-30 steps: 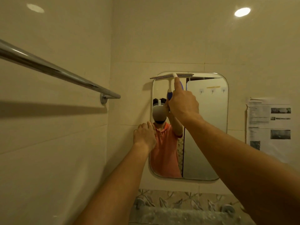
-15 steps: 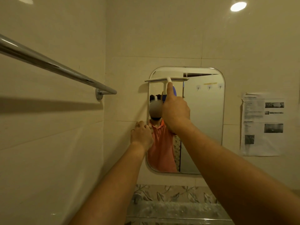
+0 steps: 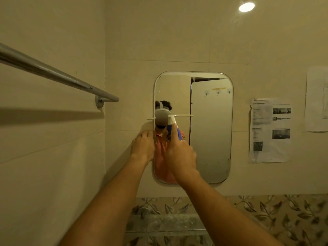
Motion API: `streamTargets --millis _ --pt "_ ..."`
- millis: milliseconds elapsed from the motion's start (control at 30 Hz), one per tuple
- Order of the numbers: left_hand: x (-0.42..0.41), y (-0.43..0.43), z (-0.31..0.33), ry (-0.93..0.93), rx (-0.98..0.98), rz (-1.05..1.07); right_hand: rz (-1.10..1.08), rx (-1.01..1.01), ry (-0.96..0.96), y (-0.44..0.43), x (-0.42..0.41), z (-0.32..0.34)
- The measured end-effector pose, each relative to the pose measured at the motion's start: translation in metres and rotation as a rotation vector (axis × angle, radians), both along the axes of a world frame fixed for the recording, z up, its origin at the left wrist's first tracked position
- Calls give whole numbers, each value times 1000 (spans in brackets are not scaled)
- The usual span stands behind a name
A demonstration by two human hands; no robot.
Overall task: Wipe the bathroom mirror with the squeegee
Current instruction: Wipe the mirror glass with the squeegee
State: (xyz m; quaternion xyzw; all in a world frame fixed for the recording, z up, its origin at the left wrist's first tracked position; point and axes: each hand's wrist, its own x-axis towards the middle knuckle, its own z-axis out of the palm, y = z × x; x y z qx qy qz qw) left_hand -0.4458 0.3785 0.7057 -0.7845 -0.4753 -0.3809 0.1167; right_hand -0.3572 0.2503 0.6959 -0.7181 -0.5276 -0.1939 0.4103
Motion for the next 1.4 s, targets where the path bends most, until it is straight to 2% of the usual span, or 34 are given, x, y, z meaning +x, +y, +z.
streamTargets --millis 167,333,600,767,967,1167,1400 --pt "-5 -11 3 -161 -36 9 21 -153 42 -9 0 -25" --pt "-5 -15 10 -152 -61 -5 0 -240 34 -17 4 -33" --pt "0 -8 8 13 5 77 65 118 -24 -38 34 57" --pt "4 -3 6 117 32 139 47 148 -127 -33 37 129" --pt "6 -2 10 149 6 147 7 140 -157 -10 28 166" --pt "5 -1 12 129 -16 127 -10 112 -159 9 26 159" --pt "0 0 10 76 -8 108 -49 88 -175 18 28 116"
